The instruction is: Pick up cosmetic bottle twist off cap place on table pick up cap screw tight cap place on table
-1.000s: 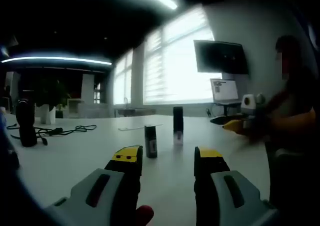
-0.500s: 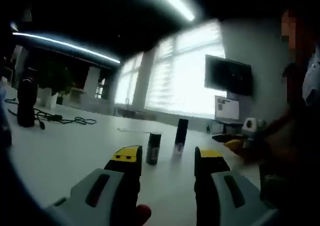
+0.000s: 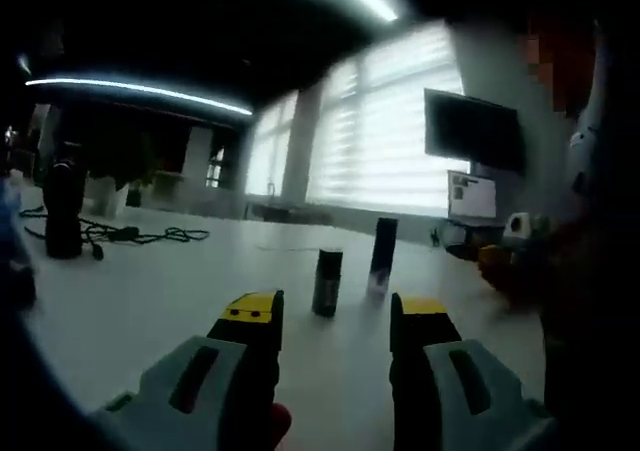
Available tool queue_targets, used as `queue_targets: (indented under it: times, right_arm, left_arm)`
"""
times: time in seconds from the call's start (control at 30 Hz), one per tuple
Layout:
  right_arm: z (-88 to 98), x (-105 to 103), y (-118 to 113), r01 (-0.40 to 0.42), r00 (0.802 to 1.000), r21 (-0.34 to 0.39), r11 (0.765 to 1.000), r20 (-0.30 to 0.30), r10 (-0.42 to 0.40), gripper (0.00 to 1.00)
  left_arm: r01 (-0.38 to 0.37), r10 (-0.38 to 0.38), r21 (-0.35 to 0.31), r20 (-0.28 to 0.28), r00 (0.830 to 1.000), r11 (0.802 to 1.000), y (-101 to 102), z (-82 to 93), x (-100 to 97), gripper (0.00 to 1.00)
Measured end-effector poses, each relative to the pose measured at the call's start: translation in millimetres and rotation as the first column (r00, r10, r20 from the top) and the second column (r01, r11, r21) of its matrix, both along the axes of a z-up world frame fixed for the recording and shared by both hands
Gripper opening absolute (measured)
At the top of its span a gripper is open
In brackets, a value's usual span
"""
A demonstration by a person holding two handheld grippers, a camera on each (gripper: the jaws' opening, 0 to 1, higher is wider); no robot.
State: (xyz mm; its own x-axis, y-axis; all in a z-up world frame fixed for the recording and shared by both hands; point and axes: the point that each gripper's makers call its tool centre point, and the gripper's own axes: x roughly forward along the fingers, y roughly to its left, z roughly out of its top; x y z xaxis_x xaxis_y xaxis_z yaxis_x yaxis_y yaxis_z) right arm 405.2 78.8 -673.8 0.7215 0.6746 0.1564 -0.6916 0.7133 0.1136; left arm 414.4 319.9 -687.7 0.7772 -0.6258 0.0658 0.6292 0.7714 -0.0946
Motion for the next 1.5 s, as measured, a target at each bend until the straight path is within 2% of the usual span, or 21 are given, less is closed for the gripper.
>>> queue_targets:
  times: [0.07, 0.23, 0.33, 0.57, 0.73, 0.9, 1.03, 1.2, 1.37, 1.5]
  right_arm:
    - [0.4, 2, 0, -0.005, 1.0, 0.018, 1.0, -0.01, 0.005, 0.43]
    - [-1.2, 5, -1, 0.007, 1.0, 0.005, 1.0, -0.013, -0.007, 0.45]
    - [-3.5, 2, 3, -0.014, 1.0, -0.007, 1.0, -0.02, 0.014, 0.45]
    - [-10.8, 0, 5, 0.035, 0.999, -0.113, 0.993, 0.01, -0.034, 0.46]
    - [-17.3, 3, 4, 0.075, 0.997, -0.171, 0.982, 0.013, -0.074, 0.45]
    - [-17.5, 5, 4, 0.096, 0.995, -0.175, 0.98, 0.003, -0.097, 0.45]
    - [-15.9, 7, 3, 0.114, 0.993, -0.161, 0.98, -0.006, -0.117, 0.45]
    - [-16.8, 9, 3, 0.124, 0.991, -0.152, 0.981, -0.026, -0.129, 0.45]
    - [-12.9, 10, 1, 0.143, 0.989, -0.129, 0.981, -0.026, -0.147, 0.46]
    - [-18.8, 12, 3, 0.154, 0.987, -0.177, 0.972, -0.023, -0.161, 0.46]
  left_arm:
    - [0.003, -0.003, 0.042, -0.003, 1.0, 0.999, -3, -4.5, -1.4, 0.33]
    - [-0.012, 0.013, 0.055, -0.008, 1.0, 0.998, -4, -6.5, 0.5, 0.33]
    - [-0.007, 0.007, 0.066, -0.005, 1.0, 0.998, -5, -7.7, 1.7, 0.34]
    - [-0.003, 0.002, 0.052, 0.008, 1.0, 0.999, -4, -1.9, 3.7, 0.34]
    - [0.0, -0.002, 0.027, 0.04, 0.999, 1.0, -1, 6.3, 0.1, 0.34]
    - [0.035, -0.039, 0.048, 0.082, 0.996, 0.998, -8, 11.3, -7.8, 0.33]
    - [0.036, -0.043, 0.068, 0.106, 0.993, 0.997, -7, 12.9, -9.8, 0.33]
    - [0.006, -0.014, 0.077, 0.104, 0.994, 0.997, -2, 11.8, -6.1, 0.33]
    - [0.017, -0.024, 0.08, 0.099, 0.995, 0.997, -2, 9.6, -6.0, 0.33]
    - [0.009, -0.015, 0.071, 0.084, 0.996, 0.997, 1, 7.6, -1.2, 0.33]
